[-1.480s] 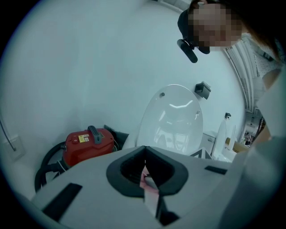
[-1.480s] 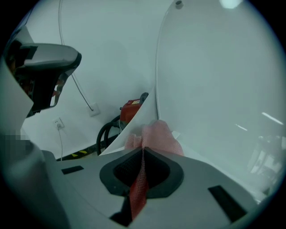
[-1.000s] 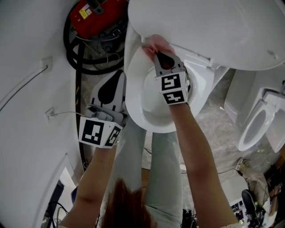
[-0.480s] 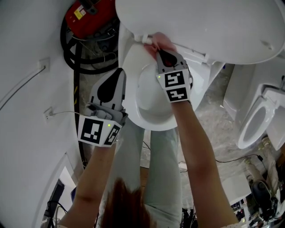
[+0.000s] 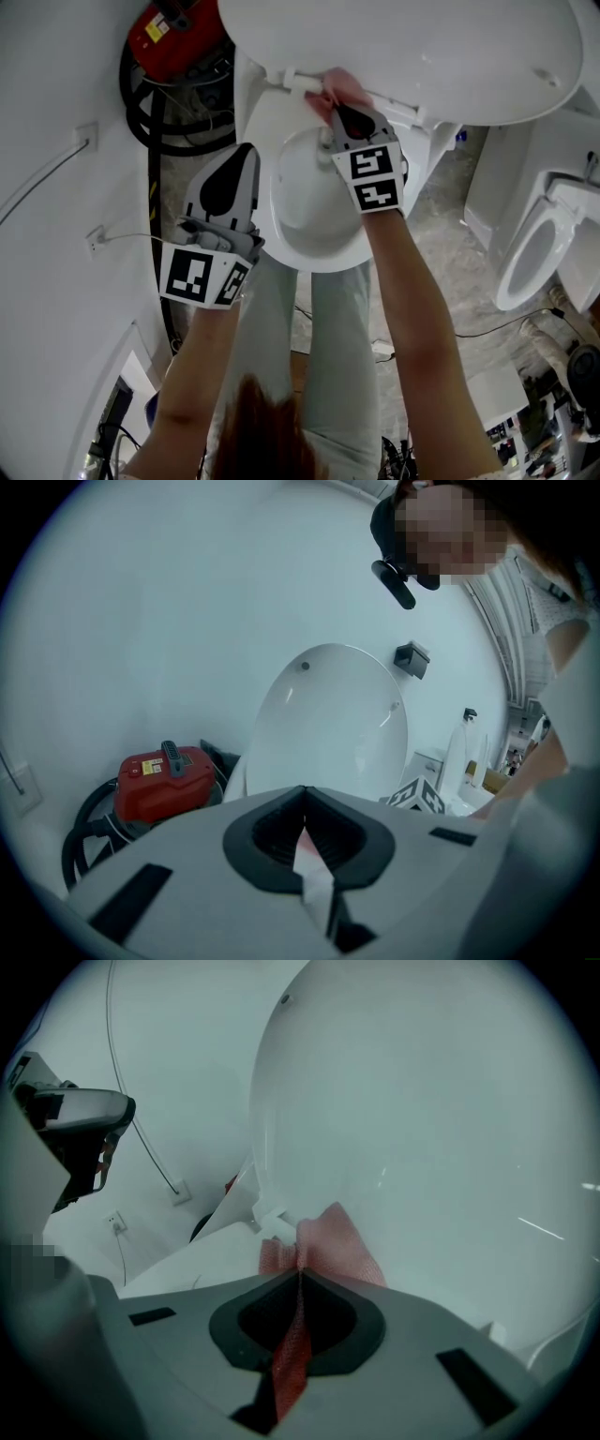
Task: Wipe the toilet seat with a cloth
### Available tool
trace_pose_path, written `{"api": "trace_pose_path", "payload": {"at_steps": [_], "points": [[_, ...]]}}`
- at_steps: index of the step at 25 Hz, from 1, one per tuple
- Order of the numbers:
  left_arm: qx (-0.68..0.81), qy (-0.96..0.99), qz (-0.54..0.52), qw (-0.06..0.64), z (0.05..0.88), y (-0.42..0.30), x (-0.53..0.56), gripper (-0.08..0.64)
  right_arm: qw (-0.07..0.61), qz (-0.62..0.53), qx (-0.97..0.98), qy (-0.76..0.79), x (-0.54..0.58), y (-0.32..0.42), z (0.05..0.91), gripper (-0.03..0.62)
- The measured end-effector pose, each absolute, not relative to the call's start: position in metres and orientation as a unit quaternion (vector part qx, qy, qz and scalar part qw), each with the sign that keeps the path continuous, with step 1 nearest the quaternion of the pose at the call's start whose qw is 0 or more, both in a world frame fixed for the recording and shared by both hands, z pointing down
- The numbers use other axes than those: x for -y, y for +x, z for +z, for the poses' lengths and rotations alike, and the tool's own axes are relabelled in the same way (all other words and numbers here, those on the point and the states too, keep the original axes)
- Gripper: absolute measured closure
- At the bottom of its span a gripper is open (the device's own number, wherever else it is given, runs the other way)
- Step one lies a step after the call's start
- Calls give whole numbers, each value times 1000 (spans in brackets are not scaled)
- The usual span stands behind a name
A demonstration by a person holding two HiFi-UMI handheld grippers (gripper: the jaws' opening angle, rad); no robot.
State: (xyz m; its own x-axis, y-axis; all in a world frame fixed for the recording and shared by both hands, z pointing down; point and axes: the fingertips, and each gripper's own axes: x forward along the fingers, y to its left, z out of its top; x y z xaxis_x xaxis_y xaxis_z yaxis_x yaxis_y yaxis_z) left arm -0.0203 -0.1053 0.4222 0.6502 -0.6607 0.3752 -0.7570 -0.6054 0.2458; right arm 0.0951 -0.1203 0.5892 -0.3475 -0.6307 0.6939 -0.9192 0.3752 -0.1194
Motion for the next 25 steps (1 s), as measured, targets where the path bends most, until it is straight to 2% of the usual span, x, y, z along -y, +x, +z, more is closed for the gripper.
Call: {"api": "trace_pose_path", "payload": {"at_steps": [25], "points": [[407,884,132,187,423,28,74,555,289,272,774,493,88,164,590,571]]}}
